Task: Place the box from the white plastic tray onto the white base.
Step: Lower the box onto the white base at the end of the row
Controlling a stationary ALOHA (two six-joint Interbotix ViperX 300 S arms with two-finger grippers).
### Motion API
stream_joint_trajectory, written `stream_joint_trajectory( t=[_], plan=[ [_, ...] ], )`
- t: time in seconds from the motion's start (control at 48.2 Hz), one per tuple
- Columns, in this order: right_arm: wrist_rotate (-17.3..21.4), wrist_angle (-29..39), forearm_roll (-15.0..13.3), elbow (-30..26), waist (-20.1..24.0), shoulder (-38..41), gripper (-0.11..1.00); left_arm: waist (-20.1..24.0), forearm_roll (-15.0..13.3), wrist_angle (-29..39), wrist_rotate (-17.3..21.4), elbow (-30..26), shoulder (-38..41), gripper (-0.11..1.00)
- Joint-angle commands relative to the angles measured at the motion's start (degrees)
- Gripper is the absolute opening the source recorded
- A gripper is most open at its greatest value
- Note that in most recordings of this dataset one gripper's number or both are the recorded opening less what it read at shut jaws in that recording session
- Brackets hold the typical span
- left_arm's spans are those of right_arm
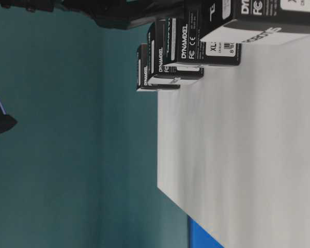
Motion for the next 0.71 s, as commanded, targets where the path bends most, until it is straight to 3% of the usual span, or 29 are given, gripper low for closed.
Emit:
stream_joint_trajectory(
  t=[0.0, 0.27, 0.685],
  plan=[
    [0.2, 0.7, -0.3, -0.4, -0.3, 0.4, 0.93, -0.1, 0.1, -0.5, 0.0, -1.3, 0.3, -0.07],
    [0.4, -0.8, -0.7, 1.0, -0.4, -1.1, 0.95, 0.0, 0.1, 0.1, 0.2, -1.4, -0.7, -0.07],
    [1.2, -2.0, -0.6, 1.4, -0.7, -10.1, 0.96, 0.2, 0.1, 1.3, 0.1, -1.4, -1.9, -0.07]
  ],
)
